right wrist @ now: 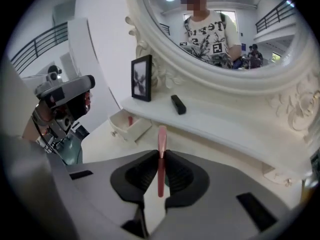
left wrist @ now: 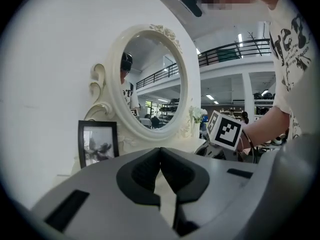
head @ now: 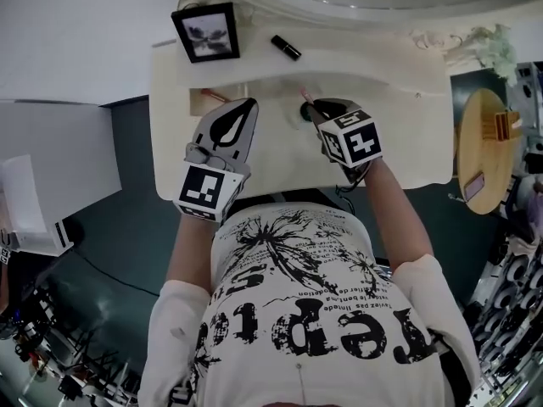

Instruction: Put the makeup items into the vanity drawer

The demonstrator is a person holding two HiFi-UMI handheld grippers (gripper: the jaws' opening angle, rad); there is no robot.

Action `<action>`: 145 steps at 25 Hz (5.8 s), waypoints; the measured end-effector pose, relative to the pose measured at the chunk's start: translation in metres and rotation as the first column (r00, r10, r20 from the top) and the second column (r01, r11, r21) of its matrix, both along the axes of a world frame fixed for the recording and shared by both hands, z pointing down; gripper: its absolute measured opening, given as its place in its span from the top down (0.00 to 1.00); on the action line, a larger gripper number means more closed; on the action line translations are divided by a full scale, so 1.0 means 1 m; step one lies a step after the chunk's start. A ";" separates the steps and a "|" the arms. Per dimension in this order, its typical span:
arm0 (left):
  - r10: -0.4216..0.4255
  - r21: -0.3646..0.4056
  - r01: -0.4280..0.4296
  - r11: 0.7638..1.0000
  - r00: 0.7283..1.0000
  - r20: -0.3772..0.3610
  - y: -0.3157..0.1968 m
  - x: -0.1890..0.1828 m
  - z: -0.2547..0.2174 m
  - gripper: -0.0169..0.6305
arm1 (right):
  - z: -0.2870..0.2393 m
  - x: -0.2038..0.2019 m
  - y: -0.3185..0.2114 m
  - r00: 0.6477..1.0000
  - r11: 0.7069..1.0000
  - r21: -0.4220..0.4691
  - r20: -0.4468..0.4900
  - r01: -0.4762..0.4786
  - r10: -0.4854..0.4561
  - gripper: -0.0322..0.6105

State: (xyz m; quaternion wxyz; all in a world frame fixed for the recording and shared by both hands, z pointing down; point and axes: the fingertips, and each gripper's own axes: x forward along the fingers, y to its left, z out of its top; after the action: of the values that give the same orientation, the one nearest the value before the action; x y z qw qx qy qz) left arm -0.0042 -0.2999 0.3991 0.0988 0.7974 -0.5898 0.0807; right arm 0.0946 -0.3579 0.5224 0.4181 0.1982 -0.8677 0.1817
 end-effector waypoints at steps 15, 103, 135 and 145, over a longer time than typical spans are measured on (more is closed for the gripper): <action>-0.254 0.007 0.254 0.967 0.967 0.016 0.065 -0.142 -0.005 0.95 | -0.014 -0.181 0.056 0.928 0.928 0.051 0.034 0.369 -0.371 0.85; -0.200 -0.058 0.200 0.978 0.980 -0.006 0.068 -0.141 0.017 0.95 | -0.015 -0.186 0.044 0.973 0.973 0.105 0.078 0.207 -0.216 0.89; -0.100 0.063 0.097 0.993 0.994 0.043 0.035 -0.106 -0.046 0.95 | -0.136 -0.109 0.007 0.902 0.931 0.333 0.431 -0.150 -0.009 0.93; -0.016 0.110 0.010 0.994 0.998 0.057 0.001 -0.054 -0.079 0.95 | -0.187 -0.033 -0.010 0.838 0.860 0.426 0.545 -0.281 0.004 0.93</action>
State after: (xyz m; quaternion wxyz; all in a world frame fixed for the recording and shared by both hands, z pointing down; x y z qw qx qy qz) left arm -0.0583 -0.2987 0.3200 0.0381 0.7952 -0.6010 0.0705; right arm 0.0617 -0.3675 0.3351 0.0852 0.3060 -0.9476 0.0350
